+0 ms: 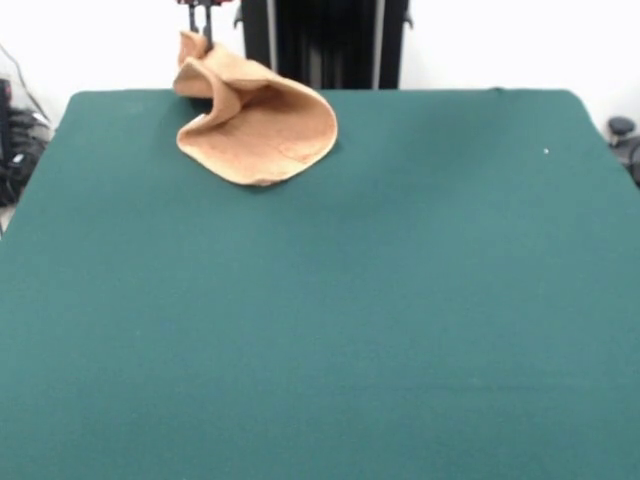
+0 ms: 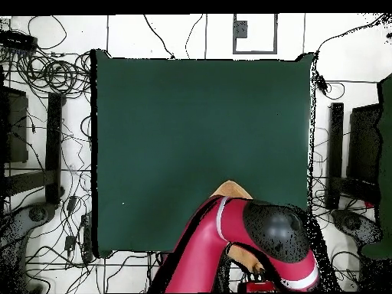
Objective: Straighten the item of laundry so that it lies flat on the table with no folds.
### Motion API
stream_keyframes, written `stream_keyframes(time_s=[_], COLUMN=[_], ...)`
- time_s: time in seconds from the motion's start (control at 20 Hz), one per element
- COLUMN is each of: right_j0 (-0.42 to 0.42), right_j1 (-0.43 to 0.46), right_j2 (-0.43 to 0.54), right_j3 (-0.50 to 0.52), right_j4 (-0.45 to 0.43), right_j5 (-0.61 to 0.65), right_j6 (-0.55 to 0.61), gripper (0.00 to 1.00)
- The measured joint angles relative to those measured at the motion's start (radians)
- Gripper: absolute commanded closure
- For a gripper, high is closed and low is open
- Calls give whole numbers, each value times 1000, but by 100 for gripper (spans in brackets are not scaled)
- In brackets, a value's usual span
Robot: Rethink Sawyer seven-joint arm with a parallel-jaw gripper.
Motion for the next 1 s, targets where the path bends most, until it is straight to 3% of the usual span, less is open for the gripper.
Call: stream_keyframes(time_s=[1.0], right_j0=[2], right_j1=[50], right_j2=[-42], right_j3=[3], right_j4=[34], right_j5=[62], right_j6=[0], gripper=[100])
